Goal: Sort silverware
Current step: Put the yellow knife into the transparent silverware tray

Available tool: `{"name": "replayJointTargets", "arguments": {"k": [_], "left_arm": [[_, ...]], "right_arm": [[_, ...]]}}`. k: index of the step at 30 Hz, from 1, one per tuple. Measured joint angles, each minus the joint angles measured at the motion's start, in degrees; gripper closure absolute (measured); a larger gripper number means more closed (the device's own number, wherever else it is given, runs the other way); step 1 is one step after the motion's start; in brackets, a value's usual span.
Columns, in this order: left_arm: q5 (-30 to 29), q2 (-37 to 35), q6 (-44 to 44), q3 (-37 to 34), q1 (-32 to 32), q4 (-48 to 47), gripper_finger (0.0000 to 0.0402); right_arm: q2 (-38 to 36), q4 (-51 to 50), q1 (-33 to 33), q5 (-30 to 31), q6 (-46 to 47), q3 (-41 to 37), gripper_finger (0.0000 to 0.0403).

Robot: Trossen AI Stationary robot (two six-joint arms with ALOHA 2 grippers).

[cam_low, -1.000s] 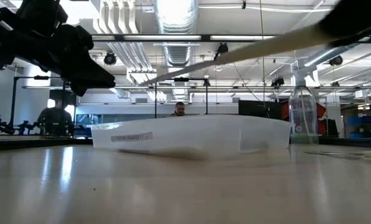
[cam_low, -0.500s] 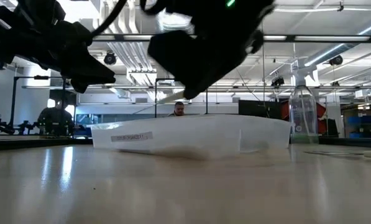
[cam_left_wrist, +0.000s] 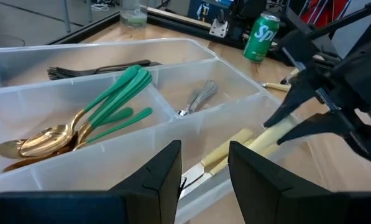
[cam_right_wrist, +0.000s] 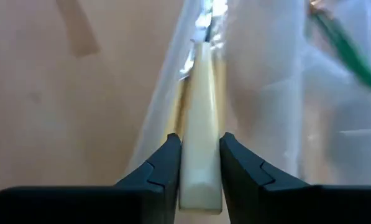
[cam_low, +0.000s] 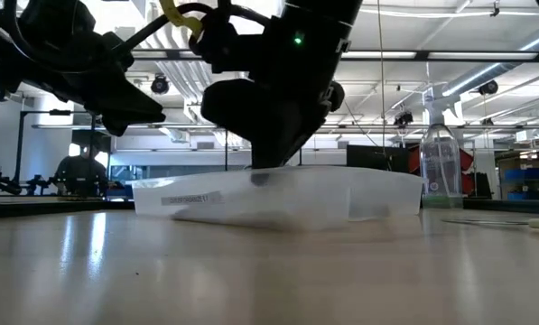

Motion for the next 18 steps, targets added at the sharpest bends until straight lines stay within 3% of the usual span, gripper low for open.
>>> {"name": "replayJointTargets", "arguments": {"k": [10, 14, 18], "left_arm": [[0.0, 0.1, 0.4, 0.0, 0.0, -0.1, 0.0283], [0.0, 0.1, 0.3, 0.0, 0.0, -0.7, 0.0283], [0.0, 0.1, 0.3, 0.0, 0.0, -0.1, 0.0283]], "right_arm": [[-3.3, -8.8, 1.8, -6.4, 9.2, 0.0, 0.0249], [-6.7, -14.3, 5.8, -3.6, 15.9, -0.5, 0.0219], [-10.2, -22.3, 11.5, -0.7, 28.4, -3.4, 0.0195]]}}
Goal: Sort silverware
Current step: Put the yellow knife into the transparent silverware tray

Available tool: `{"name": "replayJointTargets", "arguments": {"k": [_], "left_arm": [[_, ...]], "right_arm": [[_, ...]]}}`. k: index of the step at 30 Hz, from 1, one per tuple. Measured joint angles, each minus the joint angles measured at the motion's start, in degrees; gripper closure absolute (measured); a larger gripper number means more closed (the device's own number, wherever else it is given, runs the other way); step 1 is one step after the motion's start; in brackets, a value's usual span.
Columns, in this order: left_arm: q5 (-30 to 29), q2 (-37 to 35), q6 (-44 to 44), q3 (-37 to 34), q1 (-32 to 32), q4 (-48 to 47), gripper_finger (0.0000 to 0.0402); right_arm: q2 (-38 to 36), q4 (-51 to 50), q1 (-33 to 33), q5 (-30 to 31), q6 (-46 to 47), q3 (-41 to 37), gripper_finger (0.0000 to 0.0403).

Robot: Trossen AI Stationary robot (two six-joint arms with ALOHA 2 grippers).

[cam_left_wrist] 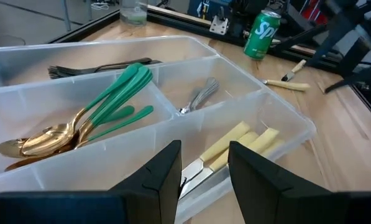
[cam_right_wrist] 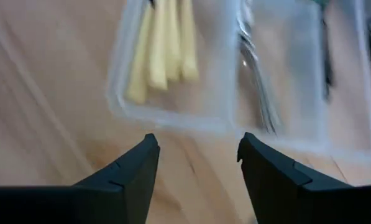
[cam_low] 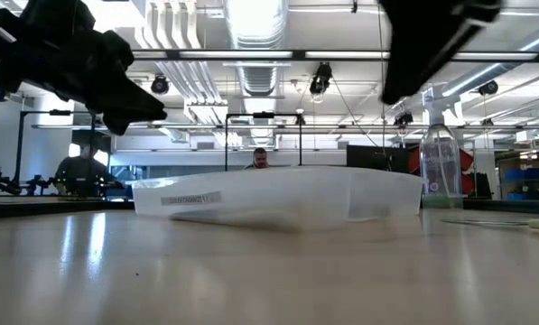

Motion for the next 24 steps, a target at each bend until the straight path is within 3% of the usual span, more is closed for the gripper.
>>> {"name": "replayJointTargets", "arguments": {"k": [8, 16, 24], "left_arm": [[0.0, 0.8, -1.1, 0.0, 0.0, 2.9, 0.0283], [0.0, 2.5, -2.6, 0.0, 0.0, 3.7, 0.0283], [0.0, 4.0, -5.2, 0.0, 0.0, 4.3, 0.0283]], "right_arm": [[-4.5, -2.2, 12.0, 2.4, 28.9, -12.1, 0.0175], [-1.8, 2.0, 26.7, 17.7, 56.5, -24.7, 0.0193], [4.0, 13.2, 29.4, 15.1, 57.9, -30.8, 0.0194]]}}
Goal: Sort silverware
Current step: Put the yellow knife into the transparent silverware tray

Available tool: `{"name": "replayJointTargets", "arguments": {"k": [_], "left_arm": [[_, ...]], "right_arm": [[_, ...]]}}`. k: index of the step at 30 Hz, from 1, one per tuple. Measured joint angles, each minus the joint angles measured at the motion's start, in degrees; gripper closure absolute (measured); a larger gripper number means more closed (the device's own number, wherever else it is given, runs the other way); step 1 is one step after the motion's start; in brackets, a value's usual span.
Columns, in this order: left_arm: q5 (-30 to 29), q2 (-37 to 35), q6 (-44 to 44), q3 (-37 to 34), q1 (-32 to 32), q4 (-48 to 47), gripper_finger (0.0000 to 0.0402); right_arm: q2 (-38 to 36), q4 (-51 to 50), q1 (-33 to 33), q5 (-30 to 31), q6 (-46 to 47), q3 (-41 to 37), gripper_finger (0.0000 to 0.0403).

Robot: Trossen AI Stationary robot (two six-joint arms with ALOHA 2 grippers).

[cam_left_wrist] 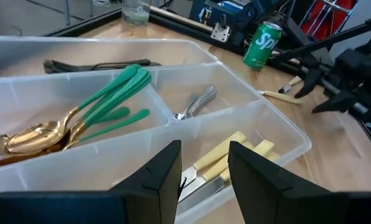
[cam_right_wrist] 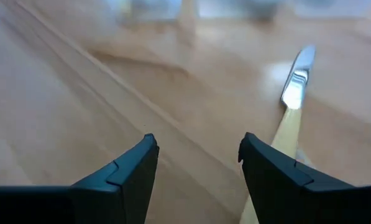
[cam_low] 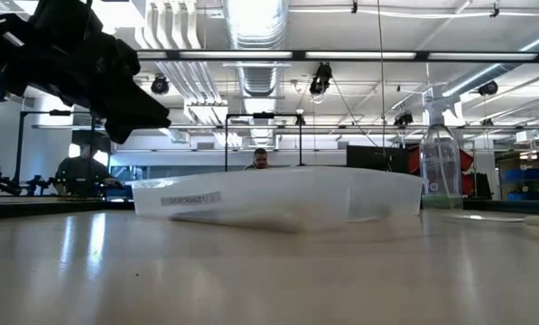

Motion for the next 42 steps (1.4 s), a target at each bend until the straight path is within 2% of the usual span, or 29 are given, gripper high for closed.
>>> {"name": "replayJointTargets", "arguments": {"k": [6, 10, 16, 20, 27, 35, 42], "left_arm": [[0.0, 1.3, -2.3, 0.0, 0.0, 0.2, 0.0283], [-0.4, 2.3, -2.4, 0.0, 0.0, 0.8, 0.0283], [-0.5, 4.8, -2.2, 0.0, 0.0, 4.7, 0.0283], [-0.6, 7.0, -1.8, 0.0, 0.0, 6.4, 0.0283], [-0.6, 10.3, -1.7, 0.0, 0.0, 7.3, 0.0283], [-0.1, 11.2, -1.7, 0.0, 0.0, 9.2, 0.0283], [1.2, 10.7, -0.7, 0.0, -0.3, 11.7, 0.0283]], "right_arm": [[2.0, 0.5, 0.0, 0.1, 0.9, 0.0, 0.0180], [1.2, -2.6, 0.3, -1.9, 0.9, 1.2, 0.0176], [-0.6, -13.1, 1.9, -13.4, 1.4, 3.2, 0.0181], [-1.4, -11.4, 2.4, -16.9, 2.3, 2.9, 0.0188], [-1.2, 2.1, 2.2, -13.9, 3.0, -0.4, 0.0198], [-2.3, 6.3, 1.5, -10.1, -0.4, 1.5, 0.0204], [-2.4, 7.3, 0.1, -9.8, -3.6, 2.2, 0.0208]]}}
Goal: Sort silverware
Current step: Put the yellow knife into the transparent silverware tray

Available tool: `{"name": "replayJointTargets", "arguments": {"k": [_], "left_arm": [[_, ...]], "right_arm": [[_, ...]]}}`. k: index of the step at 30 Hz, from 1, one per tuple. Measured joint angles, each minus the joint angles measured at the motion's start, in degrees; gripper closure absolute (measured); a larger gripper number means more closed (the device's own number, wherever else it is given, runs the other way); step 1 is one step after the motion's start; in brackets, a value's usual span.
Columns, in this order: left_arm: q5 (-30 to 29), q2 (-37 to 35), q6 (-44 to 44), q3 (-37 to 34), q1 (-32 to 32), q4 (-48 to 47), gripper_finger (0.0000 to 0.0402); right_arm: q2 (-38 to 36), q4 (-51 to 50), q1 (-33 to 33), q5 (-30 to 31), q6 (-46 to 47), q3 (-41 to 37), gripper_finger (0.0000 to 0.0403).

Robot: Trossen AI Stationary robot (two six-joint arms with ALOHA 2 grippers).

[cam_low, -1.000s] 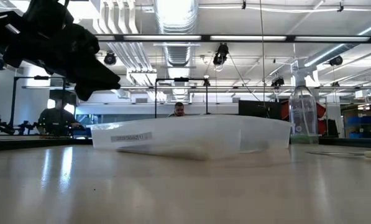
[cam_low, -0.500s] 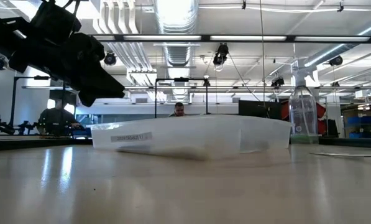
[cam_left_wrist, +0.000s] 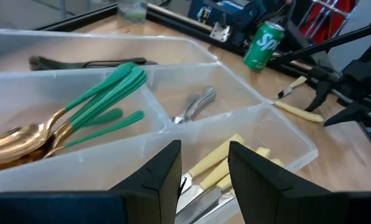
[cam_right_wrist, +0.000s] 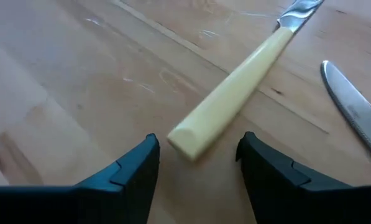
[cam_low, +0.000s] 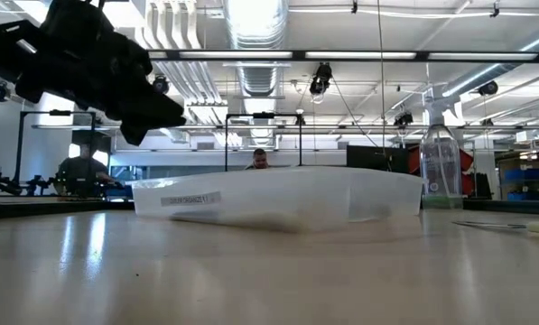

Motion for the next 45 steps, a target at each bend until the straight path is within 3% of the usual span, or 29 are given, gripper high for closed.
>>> {"name": "replayJointTargets", "arguments": {"k": [12, 21, 25, 45], "left_arm": [[0.3, 0.4, 1.5, 0.0, -9.0, 3.2, 0.0283], [-3.7, 1.0, 2.1, 0.0, -18.6, 6.9, 0.0283], [-5.0, 1.7, 2.2, 0.0, -20.0, 6.8, 0.0283], [-6.3, 2.9, 3.4, 0.0, -20.0, 8.0, 0.0283]], "right_arm": [[0.1, 2.2, -6.5, 0.8, -3.2, -1.6, 0.0244], [-0.1, 3.3, -8.5, -0.9, -6.6, -2.5, 0.0357], [-0.1, 3.4, -8.2, -3.8, -7.7, -1.8, 0.0358], [0.0, 5.4, -4.7, -13.7, -32.7, 10.8, 0.0358]]}}
